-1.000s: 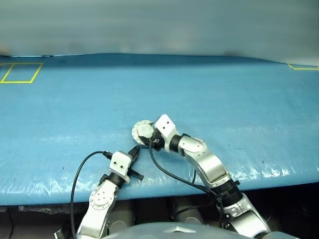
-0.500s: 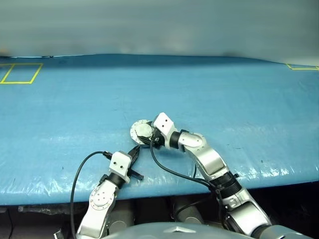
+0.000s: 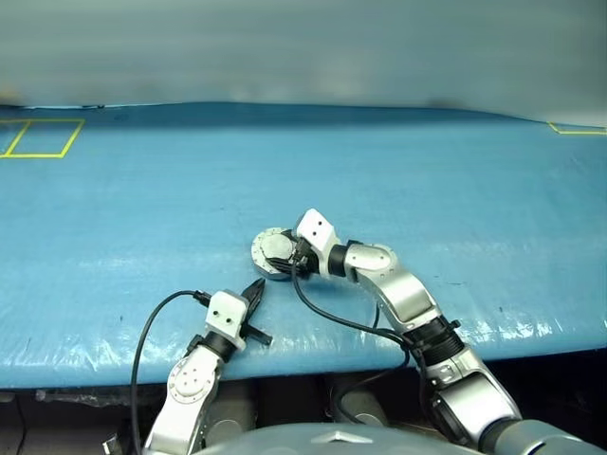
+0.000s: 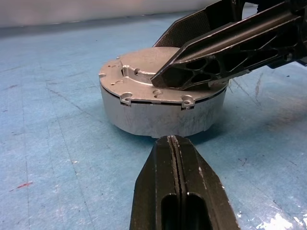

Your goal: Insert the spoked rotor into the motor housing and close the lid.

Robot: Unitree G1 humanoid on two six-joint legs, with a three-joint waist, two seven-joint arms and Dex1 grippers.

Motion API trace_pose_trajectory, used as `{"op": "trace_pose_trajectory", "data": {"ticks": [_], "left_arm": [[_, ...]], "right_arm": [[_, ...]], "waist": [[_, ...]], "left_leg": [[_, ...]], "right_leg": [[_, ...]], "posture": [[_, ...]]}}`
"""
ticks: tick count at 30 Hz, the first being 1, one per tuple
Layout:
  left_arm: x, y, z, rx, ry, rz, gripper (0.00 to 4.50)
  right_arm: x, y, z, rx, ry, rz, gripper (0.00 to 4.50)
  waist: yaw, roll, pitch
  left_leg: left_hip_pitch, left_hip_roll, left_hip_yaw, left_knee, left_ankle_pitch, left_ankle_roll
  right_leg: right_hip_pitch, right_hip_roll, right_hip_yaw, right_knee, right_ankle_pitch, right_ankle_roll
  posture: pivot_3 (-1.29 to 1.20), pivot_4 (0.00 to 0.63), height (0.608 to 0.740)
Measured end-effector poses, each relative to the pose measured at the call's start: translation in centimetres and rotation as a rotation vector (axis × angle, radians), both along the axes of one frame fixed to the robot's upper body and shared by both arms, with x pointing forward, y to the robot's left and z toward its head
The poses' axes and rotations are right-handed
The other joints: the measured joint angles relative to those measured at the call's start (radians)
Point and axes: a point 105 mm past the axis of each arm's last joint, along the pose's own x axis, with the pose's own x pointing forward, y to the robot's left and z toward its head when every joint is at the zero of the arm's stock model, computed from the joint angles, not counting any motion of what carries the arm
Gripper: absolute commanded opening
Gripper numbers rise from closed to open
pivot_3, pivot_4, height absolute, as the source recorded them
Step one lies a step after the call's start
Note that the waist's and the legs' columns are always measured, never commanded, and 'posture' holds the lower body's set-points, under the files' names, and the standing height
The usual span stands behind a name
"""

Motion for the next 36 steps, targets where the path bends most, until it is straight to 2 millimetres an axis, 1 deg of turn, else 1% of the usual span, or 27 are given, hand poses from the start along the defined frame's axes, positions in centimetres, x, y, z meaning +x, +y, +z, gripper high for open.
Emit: {"op": "trace_pose_trajectory", "data": {"ticks": [11, 15, 17, 19, 22, 25, 27, 30, 33, 36], "left_arm": [[-0.1, 0.4, 0.6, -0.041, -0.006, 0.0, 0.0], [0.4, 1.3, 2.0, -0.036, -0.023, 0.004, 0.0], [0.9, 2.1, 2.6, -0.015, -0.017, 0.006, 0.0], [1.9, 3.0, 3.6, -0.017, -0.019, 0.02, 0.0], [3.0, 3.8, 5.4, -0.057, -0.007, 0.008, 0.0], [4.4, 4.7, 6.2, -0.132, 0.076, 0.006, 0.0], [5.0, 4.7, 6.9, -0.2, 0.126, -0.029, 0.0], [6.1, 4.0, 8.2, -0.295, 0.181, -0.122, 0.0], [7.1, 3.6, 8.1, -0.33, 0.246, -0.153, 0.0], [7.8, 3.2, 6.9, -0.36, 0.324, -0.158, 0.0]], "right_arm": [[0.4, -0.2, -0.3, 0.002, 0.006, 0.027, 3.02], [0.3, -0.2, -0.5, 0.009, 0.008, 0.017, 3.02], [0.2, -0.2, -0.6, 0.011, 0.01, 0.014, 3.02], [0.2, -0.2, -0.7, 0.014, 0.011, 0.006, 3.02], [0.1, -0.2, -0.7, 0.02, 0.011, -0.005, 3.02], [0.0, -0.3, -0.8, 0.024, 0.012, -0.015, 3.02], [-0.1, -0.3, -0.8, 0.027, 0.012, -0.021, 3.02], [-0.1, -0.4, -0.8, 0.026, 0.013, -0.027, 3.02], [-0.2, -0.2, -0.9, 0.034, 0.017, -0.03, 3.02], [-0.3, -0.1, -0.9, 0.042, 0.018, -0.036, 3.02]], "waist": [[0.002, 0.0, 0.0], [0.002, 0.0, 0.0], [0.002, 0.0, 0.0], [0.002, 0.0, 0.0], [0.002, 0.0, 0.0], [0.003, 0.0, 0.0], [0.003, 0.0, 0.0], [0.005, 0.0, 0.0], [0.004, 0.0, 0.0], [0.004, 0.0, 0.0]], "left_leg": [[0.0, 0.0, 0.0, 0.0, 0.0, 0.0], [0.002, 0.001, 0.0, 0.0, 0.0, -0.001], [0.003, 0.002, 0.0, 0.0, 0.0, -0.001], [0.006, 0.002, 0.0, 0.0, 0.0, -0.001], [0.007, 0.002, 0.0, 0.0, 0.0, -0.001], [0.008, 0.001, -0.001, 0.0, 0.0, -0.001], [0.01, 0.001, -0.002, -0.001, 0.0, -0.001], [0.01, -0.001, -0.002, -0.001, 0.0, -0.001], [0.011, -0.003, -0.002, -0.001, 0.0, -0.001], [0.011, -0.003, -0.003, -0.002, 0.0, -0.001]], "right_leg": [[0.0, 0.0, 0.0, 0.0, 0.0, 0.0], [0.0, 0.001, 0.0, 0.001, 0.0, 0.0], [0.0, 0.001, 0.0, 0.0, -0.002, 0.003], [0.001, 0.001, 0.0, 0.0, -0.003, 0.004], [0.002, 0.001, 0.0, 0.0, -0.003, 0.004], [0.009, 0.001, -0.001, 0.0, -0.003, 0.004], [0.011, 0.001, -0.001, -0.001, -0.003, 0.004], [0.012, 0.001, -0.002, -0.001, -0.003, 0.004], [0.012, 0.002, -0.002, -0.001, -0.003, 0.004], [0.012, 0.002, -0.002, -0.001, -0.003, 0.003]], "posture": [[0.0, 0.15, 0.74], [0.0, 0.15, 0.74], [0.0, 0.15, 0.74], [0.0, 0.15, 0.74], [0.0, 0.15, 0.74], [0.0, 0.15, 0.74], [0.0, 0.15, 0.74], [0.0, 0.15, 0.74], [0.0, 0.15, 0.74], [0.0, 0.15, 0.74]]}}
